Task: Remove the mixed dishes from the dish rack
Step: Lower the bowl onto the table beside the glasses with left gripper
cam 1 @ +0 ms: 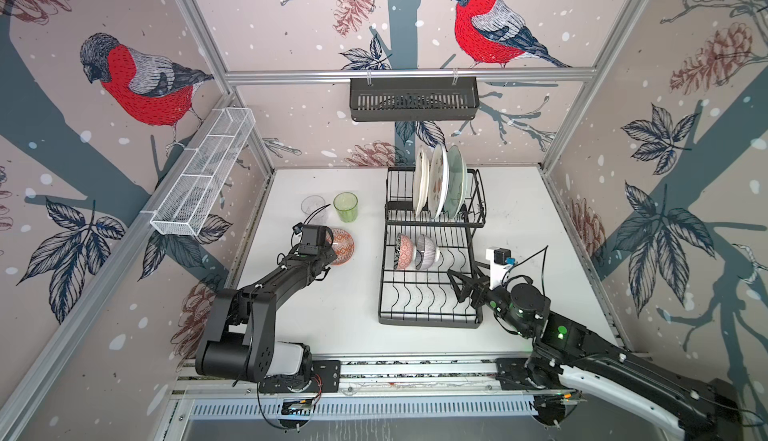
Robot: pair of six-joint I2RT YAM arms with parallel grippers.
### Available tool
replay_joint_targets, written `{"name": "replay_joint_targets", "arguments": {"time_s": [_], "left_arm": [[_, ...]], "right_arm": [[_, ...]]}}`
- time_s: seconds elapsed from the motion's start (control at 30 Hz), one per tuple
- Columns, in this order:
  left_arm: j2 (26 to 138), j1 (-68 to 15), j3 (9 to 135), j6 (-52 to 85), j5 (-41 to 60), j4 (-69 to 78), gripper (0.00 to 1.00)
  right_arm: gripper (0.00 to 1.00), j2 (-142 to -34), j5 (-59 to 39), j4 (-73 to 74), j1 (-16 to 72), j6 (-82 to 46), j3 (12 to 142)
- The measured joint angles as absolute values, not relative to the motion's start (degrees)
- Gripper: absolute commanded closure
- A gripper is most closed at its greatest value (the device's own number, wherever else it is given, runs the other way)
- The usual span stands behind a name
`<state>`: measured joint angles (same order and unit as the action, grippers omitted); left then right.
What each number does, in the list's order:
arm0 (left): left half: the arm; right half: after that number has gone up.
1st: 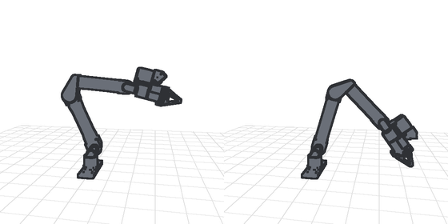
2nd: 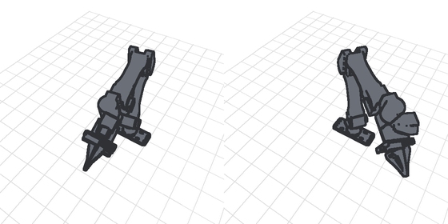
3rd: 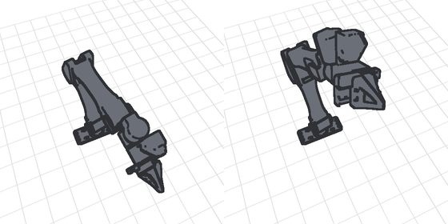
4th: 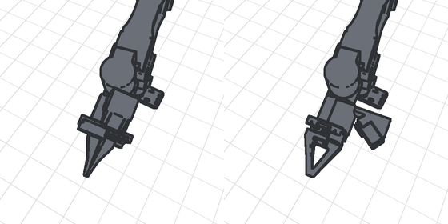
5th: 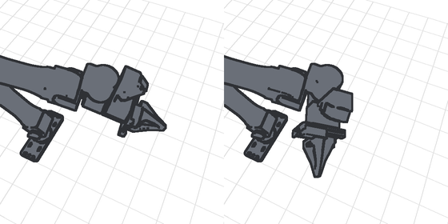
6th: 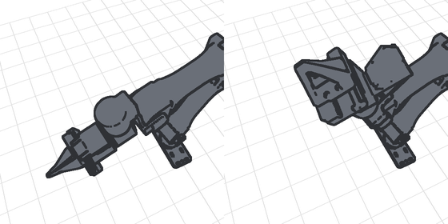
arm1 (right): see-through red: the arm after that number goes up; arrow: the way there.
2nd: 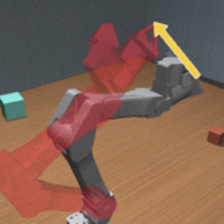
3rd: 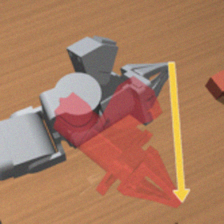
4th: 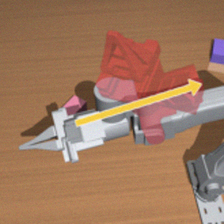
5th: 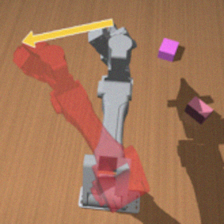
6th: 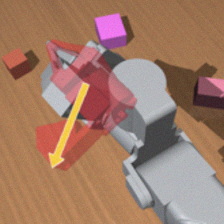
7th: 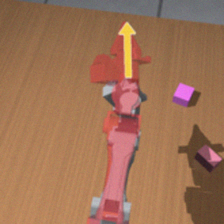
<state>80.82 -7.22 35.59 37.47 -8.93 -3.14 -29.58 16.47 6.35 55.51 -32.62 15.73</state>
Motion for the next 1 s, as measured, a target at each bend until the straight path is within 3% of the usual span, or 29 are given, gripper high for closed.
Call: {"name": "replay_joint_targets", "arguments": {"time_s": [0.07, 0.13, 0.2, 0.3, 0.47, 0.63, 1.0], "left_arm": [[81.8, -7.2, 36.2, 37.5, -8.8, -2.7, 0.97], [82.3, -7.2, 36.6, 37.5, -8.8, -2.4, 0.77], [82.8, -7.2, 37.1, 36.8, -8.8, -3.2, 0.64], [83.3, -7.2, 37.9, 37.0, -8.5, -4.9, 0.53], [83.2, -7.2, 39.2, 36.1, -7.9, -6.4, 0.22], [81.4, -7.2, 40.3, 36.0, -7.9, -8.6, 0.04], [71.0, -7.1, 37.3, 36.1, -2.5, -9.6, 0.03]], "right_arm": [[0.00, -29.5, 16.5, 6.1, 55.5, -32.6, 15.7], [0.00, -29.6, 16.5, 6.0, 55.5, -32.6, 15.6], [0.00, -29.7, 16.5, 6.0, 55.5, -32.6, 15.5], [0.00, -30.1, 16.5, 6.0, 55.4, -32.7, 15.5], [0.00, -31.2, 16.4, 6.1, 55.4, -32.8, 15.5], [0.00, -32.3, 16.4, 6.1, 55.4, -33.1, 15.5], [0.00, -35.8, 14.7, 10.3, 55.4, -36.4, 12.6]]}}
